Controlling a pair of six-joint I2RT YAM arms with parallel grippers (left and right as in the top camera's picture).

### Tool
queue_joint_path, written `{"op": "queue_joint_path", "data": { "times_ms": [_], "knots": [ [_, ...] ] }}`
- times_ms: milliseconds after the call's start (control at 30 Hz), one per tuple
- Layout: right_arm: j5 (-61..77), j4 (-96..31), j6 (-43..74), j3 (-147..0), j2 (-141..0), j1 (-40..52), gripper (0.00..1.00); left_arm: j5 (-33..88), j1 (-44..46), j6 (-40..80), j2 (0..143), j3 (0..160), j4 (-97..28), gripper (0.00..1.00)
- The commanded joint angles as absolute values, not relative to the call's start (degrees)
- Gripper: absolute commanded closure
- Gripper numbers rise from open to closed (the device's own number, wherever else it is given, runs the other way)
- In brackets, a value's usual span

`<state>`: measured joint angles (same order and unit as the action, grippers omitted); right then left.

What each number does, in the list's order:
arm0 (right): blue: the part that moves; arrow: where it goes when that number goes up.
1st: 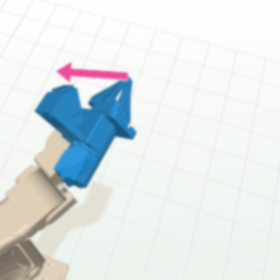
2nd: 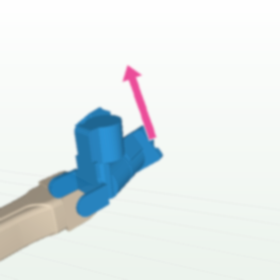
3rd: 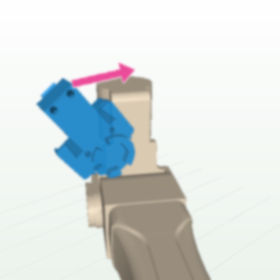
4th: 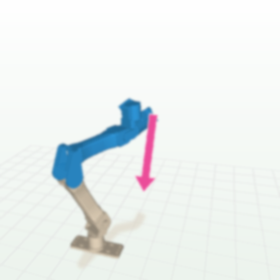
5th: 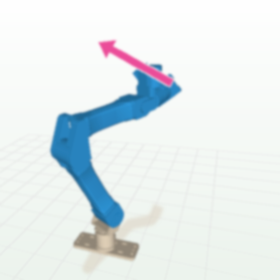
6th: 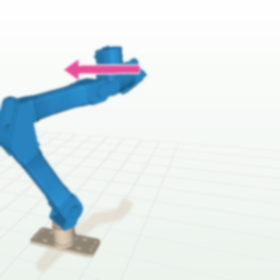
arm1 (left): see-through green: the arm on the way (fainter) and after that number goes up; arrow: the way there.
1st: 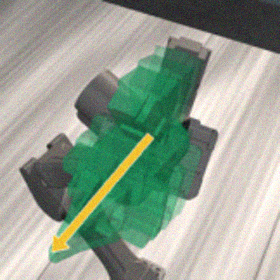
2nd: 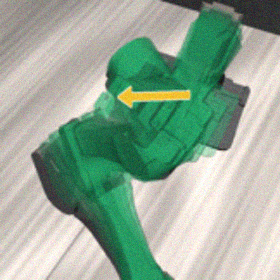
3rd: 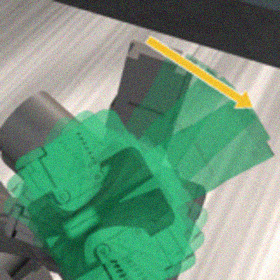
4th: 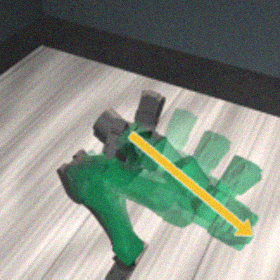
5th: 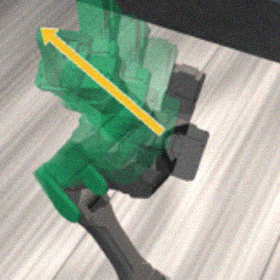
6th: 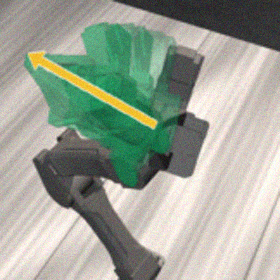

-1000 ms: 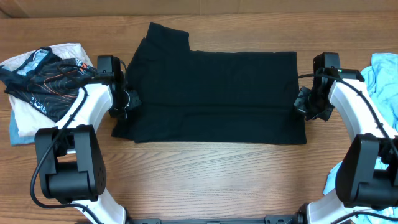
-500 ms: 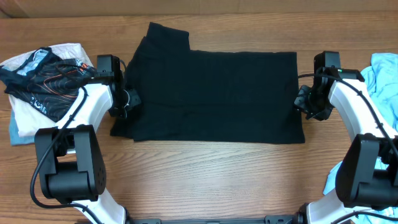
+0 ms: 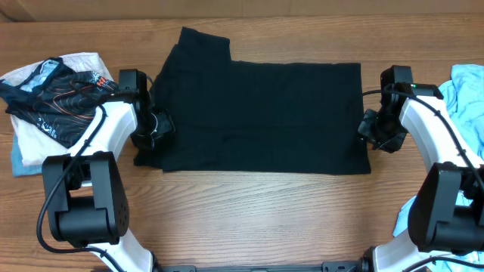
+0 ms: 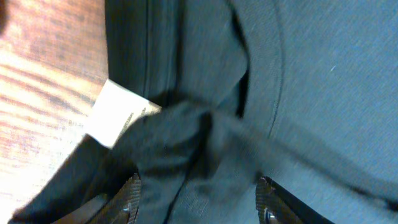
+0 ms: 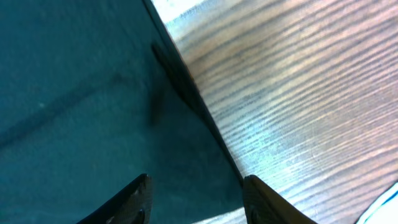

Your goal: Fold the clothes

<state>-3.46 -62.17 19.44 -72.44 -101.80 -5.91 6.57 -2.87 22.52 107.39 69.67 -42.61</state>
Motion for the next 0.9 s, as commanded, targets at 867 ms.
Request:
{"op": "queue_joint_path", "data": {
  "times_ms": [867],
  "knots": [
    [0.36, -52.82, 19.51, -59.46, -102.04, -6.07, 0.5, -5.69, -2.87, 22.33, 108.27, 69.45, -52.71, 0.29]
  ]
}}
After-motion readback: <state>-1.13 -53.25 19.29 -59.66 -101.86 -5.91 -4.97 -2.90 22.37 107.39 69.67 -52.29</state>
